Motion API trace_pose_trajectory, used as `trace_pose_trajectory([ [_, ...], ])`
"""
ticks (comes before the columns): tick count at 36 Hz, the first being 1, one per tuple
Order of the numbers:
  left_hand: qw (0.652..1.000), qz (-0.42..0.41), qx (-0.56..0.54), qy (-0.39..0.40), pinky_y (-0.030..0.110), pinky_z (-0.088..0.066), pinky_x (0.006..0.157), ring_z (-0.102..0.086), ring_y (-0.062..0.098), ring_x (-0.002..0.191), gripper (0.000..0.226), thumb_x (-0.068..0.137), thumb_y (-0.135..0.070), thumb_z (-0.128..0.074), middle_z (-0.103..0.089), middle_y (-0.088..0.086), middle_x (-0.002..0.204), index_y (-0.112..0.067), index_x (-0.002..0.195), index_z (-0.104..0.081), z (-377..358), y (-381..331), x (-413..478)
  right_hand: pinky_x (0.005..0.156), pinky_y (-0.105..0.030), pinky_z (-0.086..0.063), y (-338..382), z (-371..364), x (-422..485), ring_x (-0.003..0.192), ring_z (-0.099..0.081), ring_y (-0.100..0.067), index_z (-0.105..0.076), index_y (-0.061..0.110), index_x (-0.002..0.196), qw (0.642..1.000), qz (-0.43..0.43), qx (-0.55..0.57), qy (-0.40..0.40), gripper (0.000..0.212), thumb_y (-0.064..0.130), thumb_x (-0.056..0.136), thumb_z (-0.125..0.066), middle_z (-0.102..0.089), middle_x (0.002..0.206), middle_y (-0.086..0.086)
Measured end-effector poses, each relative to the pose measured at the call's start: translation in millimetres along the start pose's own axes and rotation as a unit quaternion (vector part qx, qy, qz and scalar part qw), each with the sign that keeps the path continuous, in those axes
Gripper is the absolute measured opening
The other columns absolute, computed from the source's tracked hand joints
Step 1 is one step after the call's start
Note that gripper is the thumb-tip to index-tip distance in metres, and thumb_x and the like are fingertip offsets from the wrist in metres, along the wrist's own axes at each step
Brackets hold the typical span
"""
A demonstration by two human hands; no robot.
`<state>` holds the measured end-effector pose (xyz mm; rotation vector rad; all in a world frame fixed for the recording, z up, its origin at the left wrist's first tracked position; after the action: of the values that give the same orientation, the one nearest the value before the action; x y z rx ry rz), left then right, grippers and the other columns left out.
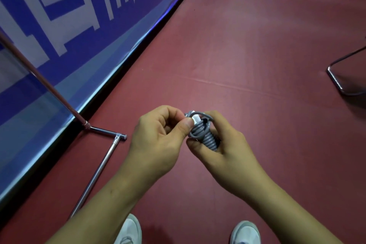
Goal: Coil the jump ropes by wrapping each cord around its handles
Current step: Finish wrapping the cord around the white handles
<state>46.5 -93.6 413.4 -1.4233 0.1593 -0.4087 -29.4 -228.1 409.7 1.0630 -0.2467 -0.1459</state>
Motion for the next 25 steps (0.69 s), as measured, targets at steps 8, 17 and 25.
trace_pose_trajectory([
  [8, 0.995, 0.001, -0.095, -0.022, 0.030, -0.055, 0.061, -0.064, 0.021, 0.058, 0.009, 0.090, -0.001, -0.071, -0.070, 0.011, 0.066, -0.003, 0.081, -0.072, 2.1, -4.4, 0.6, 0.061, -0.026, -0.051, 4.3, 1.9, 2.3, 0.071, -0.068, -0.008, -0.059, 0.032, 0.113, 1.000, 0.013, 0.001, -0.023, 0.026, 0.025, 0.092, -0.073, -0.073, 0.087, 0.018],
  [17, 1.000, -0.012, -0.020, 0.000, 0.027, -0.056, 0.059, -0.070, 0.020, 0.057, 0.008, 0.088, -0.003, -0.074, -0.072, 0.007, 0.067, -0.007, 0.080, -0.073, 4.1, -12.5, 1.8, 0.055, -0.038, -0.048, 7.1, 2.2, -1.5, 0.065, -0.059, -0.012, -0.051, 0.042, 0.113, 0.989, 0.033, -0.129, -0.063, 0.032, 0.027, 0.092, -0.069, -0.065, 0.078, 0.013],
  [25, 0.998, 0.023, 0.037, -0.045, 0.018, -0.038, 0.045, -0.045, 0.007, 0.043, 0.014, 0.080, -0.007, -0.074, -0.056, -0.004, 0.048, -0.011, 0.070, -0.066, -3.6, -7.8, 3.1, 0.056, -0.039, -0.048, 5.7, -3.6, -3.7, 0.066, -0.059, -0.011, -0.051, 0.039, 0.115, 0.989, 0.033, -0.130, -0.055, 0.031, 0.030, 0.090, -0.067, -0.063, 0.076, 0.012],
])
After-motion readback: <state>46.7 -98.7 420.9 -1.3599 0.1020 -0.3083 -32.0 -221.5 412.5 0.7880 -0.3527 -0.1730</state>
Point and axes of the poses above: each hand's wrist, its own x-axis towards the middle knuckle, its own z-axis out of the back of the hand, y = z × x, the point moved 4 cm from there along x, towards the middle knuckle
